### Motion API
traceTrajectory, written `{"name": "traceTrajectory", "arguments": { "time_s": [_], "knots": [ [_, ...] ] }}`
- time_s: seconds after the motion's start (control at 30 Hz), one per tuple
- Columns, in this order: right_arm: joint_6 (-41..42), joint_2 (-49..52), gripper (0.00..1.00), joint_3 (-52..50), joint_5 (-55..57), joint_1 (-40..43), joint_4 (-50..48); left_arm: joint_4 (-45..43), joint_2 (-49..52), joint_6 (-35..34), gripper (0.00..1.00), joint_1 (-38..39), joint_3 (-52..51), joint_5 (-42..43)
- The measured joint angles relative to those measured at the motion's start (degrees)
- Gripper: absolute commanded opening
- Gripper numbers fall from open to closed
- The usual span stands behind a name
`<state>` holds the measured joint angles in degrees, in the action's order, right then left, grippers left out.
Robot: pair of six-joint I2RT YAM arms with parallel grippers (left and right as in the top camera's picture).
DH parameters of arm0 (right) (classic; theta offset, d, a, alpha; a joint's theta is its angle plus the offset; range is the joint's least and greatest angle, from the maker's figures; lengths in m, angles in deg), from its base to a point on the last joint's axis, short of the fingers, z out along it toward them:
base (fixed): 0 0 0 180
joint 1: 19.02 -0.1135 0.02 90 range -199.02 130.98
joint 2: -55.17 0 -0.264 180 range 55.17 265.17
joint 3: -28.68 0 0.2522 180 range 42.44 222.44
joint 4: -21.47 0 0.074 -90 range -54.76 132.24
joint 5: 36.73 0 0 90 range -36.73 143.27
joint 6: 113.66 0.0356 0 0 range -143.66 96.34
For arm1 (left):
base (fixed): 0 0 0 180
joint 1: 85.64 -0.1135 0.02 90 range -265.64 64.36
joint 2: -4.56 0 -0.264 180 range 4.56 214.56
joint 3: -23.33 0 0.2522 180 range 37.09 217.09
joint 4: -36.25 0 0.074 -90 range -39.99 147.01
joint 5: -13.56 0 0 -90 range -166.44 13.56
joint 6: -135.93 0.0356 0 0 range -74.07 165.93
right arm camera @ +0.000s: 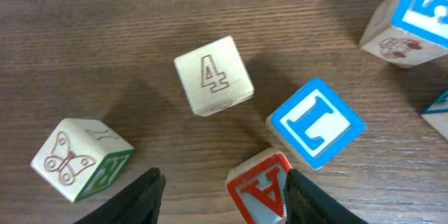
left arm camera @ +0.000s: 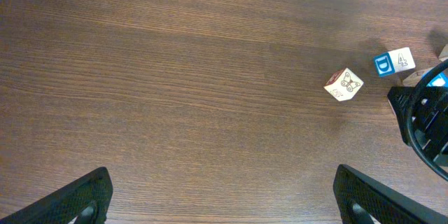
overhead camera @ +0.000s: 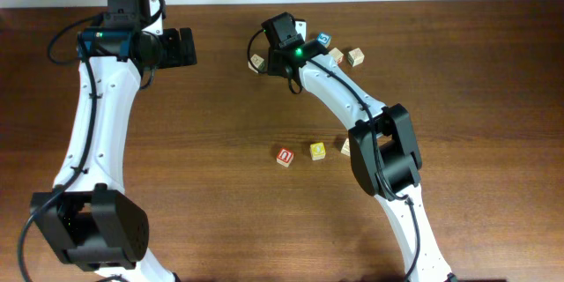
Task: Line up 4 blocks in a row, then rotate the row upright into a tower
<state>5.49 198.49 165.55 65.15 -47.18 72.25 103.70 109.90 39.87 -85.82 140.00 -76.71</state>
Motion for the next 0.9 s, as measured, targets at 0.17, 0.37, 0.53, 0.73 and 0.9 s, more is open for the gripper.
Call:
{"name": "traceTrajectory", "arguments": {
  "time_s": [0.17,0.37,0.53,0.73,0.9],
  "knots": [
    [-8.8,0.1,0.63,0.0,0.7,0.2,0.7,0.0,0.0,0.0,0.99,0.0,0.0,0.0],
    [-23.7,0.3,0.64,1.3,-2.9,3.8,4.4,0.0,0.0,0.0,0.99,0.0,0.0,0.0],
    [-30.9,0.4,0.57,3.2,-8.0,6.7,7.3,0.0,0.0,0.0,0.99,0.0,0.0,0.0],
    [-22.8,0.4,0.55,-0.2,-15.6,7.9,7.0,0.0,0.0,0.0,0.99,0.0,0.0,0.0],
    [-15.6,0.4,0.43,-1.4,-15.7,7.9,7.3,0.0,0.0,0.0,0.99,0.0,0.0,0.0]
  ]
}}
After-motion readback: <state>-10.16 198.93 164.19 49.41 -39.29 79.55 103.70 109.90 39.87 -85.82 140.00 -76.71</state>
